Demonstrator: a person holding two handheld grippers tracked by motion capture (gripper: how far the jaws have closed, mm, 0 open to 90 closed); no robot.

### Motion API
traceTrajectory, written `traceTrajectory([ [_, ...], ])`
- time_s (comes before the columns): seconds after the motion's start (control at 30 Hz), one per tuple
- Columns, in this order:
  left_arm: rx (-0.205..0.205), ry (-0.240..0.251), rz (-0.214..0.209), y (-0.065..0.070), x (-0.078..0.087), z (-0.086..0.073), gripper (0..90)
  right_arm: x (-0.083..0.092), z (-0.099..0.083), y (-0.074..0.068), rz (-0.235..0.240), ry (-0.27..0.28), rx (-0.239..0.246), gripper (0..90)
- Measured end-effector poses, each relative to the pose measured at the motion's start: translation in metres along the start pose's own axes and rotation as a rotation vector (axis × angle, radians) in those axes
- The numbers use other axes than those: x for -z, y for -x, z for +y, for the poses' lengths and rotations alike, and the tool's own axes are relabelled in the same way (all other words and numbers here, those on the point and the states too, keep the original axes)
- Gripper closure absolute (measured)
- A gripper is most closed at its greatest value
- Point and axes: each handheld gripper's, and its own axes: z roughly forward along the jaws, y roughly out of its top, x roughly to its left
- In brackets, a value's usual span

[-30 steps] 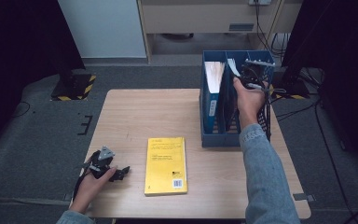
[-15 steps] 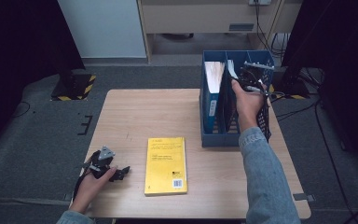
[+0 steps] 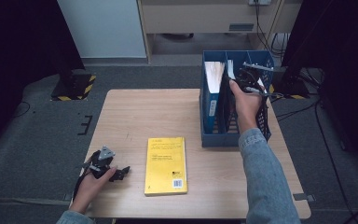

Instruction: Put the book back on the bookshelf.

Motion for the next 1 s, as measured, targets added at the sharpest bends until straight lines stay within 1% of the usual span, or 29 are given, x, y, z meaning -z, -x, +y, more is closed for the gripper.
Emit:
traceTrajectory([
  [0.13, 0.000, 0.000, 0.000, 0.0000, 0.0000, 0.0000, 0.0, 0.0013, 0.0006, -0.0003, 0.023, 0.000, -0.001, 46.8],
  [0.23, 0.000, 0.000, 0.000, 0.0001, 0.0000, 0.0000, 0.0, 0.0024, 0.0010, 0.0001, 0.035, -0.003, 0.000, 41.4],
  [0.37, 0.000, 0.001, 0.000, 0.0001, 0.0000, -0.0001, 0.0, 0.0025, 0.0010, 0.0013, 0.038, -0.010, 0.001, 35.6],
  [0.47, 0.000, 0.001, 0.000, 0.0001, 0.0000, 0.0000, 0.0, 0.0024, 0.0010, 0.0018, 0.036, -0.010, 0.012, 33.0],
  [0.63, 0.001, 0.000, 0.000, 0.0002, 0.0000, 0.0000, 0.0, 0.0026, 0.0011, 0.0033, 0.025, -0.019, 0.013, 26.5],
  [0.87, -0.001, 0.000, -0.001, 0.0001, 0.0000, 0.0001, 0.0, 0.0033, 0.0013, 0.0033, 0.017, -0.022, 0.017, 21.8],
  [1.0, -0.001, 0.000, -0.001, 0.0001, 0.0000, 0.0000, 0.0, 0.0046, 0.0014, 0.0039, 0.012, -0.033, 0.025, 17.8],
])
